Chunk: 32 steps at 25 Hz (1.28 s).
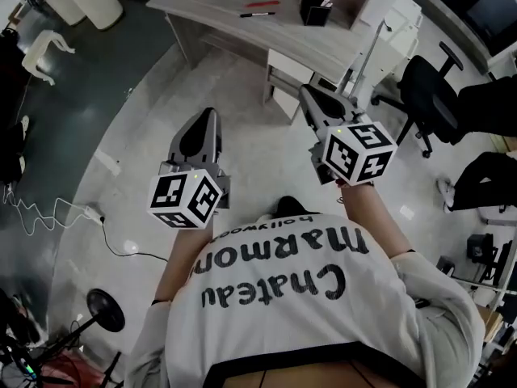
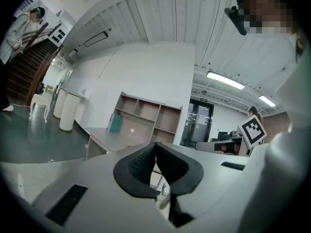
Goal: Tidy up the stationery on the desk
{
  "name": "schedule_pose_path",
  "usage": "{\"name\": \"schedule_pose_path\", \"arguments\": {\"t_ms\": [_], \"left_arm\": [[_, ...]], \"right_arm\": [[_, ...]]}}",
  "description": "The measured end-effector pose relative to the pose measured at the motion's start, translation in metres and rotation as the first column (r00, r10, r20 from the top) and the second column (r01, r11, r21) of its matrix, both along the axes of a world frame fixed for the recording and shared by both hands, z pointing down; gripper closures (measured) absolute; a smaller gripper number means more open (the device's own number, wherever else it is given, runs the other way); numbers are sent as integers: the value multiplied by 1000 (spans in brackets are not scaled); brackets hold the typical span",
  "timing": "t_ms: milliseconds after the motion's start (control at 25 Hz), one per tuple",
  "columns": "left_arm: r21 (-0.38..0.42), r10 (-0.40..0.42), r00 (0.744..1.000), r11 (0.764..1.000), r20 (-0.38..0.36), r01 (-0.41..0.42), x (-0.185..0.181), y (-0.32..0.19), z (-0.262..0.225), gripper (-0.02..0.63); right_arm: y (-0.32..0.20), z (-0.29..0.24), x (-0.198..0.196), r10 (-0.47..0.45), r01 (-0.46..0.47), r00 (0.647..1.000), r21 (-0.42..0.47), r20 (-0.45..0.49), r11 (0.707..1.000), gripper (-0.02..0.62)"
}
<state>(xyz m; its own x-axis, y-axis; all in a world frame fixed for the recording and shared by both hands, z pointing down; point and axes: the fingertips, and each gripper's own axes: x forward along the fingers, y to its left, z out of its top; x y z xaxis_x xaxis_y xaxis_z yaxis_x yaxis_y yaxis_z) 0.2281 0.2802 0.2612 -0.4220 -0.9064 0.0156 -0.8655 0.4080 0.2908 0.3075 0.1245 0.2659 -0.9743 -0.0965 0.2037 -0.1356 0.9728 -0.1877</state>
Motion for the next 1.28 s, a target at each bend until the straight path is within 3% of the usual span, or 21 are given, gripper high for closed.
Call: {"name": "schedule_pose_path", "arguments": {"t_ms": [200,440,920,1280], "left_arm": [[-45,24,996,999,-90,-28,-6,-12,38,589],[-70,26,990,997,-138,-36,-33,-28,55,589],[-105,7,993,994,-116,-20,-140,-110,35,589],[-55,-40,995,998,-93,35,-212,-172,9,589]], "right_arm": [[-5,33,-10,-19,18,996,-11,-85,1000,584],[-25,45,-42,-51,51,993,-8,-107,999,584],[-118,25,-151,-76,71,994,-55,-83,996,584],[-186,4,-223,-85,81,996,-111,-26,991,584]]}}
